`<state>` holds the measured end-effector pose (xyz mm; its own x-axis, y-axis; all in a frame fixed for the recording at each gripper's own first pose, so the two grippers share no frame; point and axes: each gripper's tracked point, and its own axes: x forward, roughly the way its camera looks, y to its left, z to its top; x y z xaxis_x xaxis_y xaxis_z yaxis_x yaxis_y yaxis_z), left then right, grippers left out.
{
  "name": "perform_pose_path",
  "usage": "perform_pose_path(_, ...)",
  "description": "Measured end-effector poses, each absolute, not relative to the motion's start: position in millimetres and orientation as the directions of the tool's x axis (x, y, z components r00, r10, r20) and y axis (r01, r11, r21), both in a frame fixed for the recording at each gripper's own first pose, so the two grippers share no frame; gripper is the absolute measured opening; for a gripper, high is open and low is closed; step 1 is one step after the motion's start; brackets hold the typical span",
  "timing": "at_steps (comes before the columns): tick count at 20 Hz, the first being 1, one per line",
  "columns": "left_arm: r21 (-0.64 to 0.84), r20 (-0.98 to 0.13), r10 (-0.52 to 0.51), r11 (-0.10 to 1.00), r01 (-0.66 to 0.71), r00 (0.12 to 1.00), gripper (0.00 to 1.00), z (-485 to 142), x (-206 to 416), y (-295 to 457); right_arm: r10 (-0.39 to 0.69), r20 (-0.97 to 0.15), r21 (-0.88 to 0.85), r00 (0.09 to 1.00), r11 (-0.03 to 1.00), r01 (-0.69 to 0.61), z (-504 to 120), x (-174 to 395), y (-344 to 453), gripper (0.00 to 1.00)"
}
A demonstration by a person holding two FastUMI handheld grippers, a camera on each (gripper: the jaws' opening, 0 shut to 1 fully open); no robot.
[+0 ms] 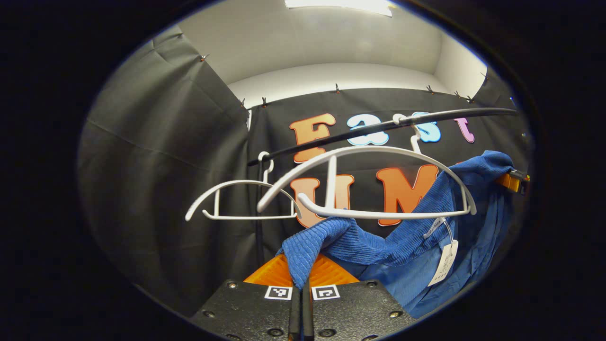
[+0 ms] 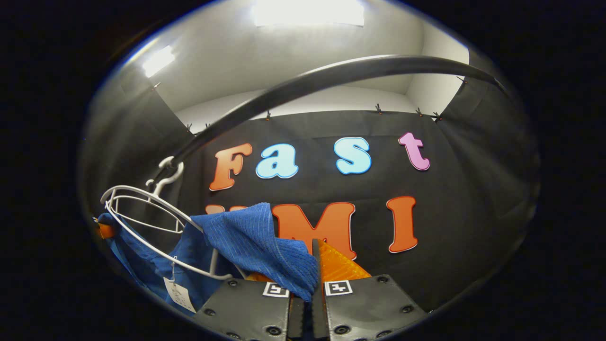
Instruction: Grasp the clothes on the hanger with both hands and then place them into the laundry hamper below.
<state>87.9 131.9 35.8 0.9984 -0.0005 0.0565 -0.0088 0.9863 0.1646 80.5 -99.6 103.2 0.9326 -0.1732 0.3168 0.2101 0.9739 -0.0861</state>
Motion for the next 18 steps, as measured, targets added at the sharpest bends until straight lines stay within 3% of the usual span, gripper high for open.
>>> perform_pose_path(8,0.113,-0.038,-0.079,0.990,0.082,0.996,0.02,-10.5,86.7,87.0,-0.320,0.220,-0.053,0.922,0.939,0.339,59.3,92.6,-169.0,0.19)
perform_pose_path(14,0.079,-0.088,-0.113,0.990,0.120,0.990,0.02,-30.1,96.8,67.1,-0.308,0.216,-0.054,0.927,0.944,0.326,58.4,74.0,-167.9,0.19)
perform_pose_path(18,0.080,-0.094,-0.130,0.987,0.138,0.987,0.02,-31.2,93.2,60.5,-0.245,0.198,-0.053,0.949,0.964,0.260,53.0,68.8,-150.6,0.19)
